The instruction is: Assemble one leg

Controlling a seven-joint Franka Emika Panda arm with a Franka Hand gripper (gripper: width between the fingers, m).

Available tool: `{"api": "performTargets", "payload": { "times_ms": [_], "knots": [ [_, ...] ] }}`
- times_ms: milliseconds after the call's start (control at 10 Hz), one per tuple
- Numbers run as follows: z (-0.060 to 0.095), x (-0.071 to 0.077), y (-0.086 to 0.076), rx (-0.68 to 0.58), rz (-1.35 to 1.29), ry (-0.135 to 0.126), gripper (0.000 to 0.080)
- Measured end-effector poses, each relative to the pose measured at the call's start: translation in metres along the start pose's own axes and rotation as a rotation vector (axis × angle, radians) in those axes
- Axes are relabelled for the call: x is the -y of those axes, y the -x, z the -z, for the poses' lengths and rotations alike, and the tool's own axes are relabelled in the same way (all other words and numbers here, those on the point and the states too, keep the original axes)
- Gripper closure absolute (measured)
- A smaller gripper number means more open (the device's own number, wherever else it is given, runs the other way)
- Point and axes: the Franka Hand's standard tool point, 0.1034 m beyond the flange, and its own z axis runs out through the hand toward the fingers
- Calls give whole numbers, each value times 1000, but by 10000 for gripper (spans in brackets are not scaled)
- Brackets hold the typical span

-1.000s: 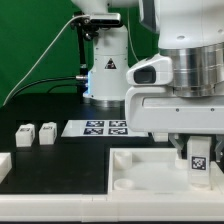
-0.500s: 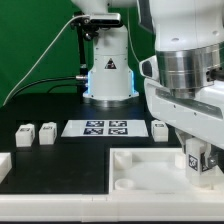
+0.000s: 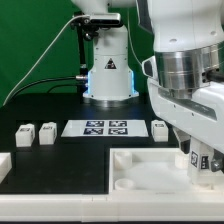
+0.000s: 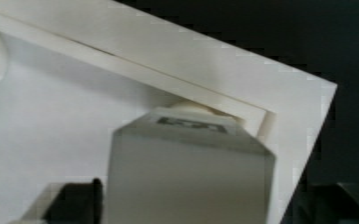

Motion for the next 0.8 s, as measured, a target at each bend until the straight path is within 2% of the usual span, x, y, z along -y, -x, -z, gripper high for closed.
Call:
{"api": "performTargets", "payload": {
  "times_ms": [100,200,600,800],
  "knots": [
    [0,0,-1,0,153,0,175],
    [0,0,1,2,294,5,158],
    [-1,2,11,-25,845,45,150],
    [-2,-2,14,-34,1027,52,150]
  ]
}}
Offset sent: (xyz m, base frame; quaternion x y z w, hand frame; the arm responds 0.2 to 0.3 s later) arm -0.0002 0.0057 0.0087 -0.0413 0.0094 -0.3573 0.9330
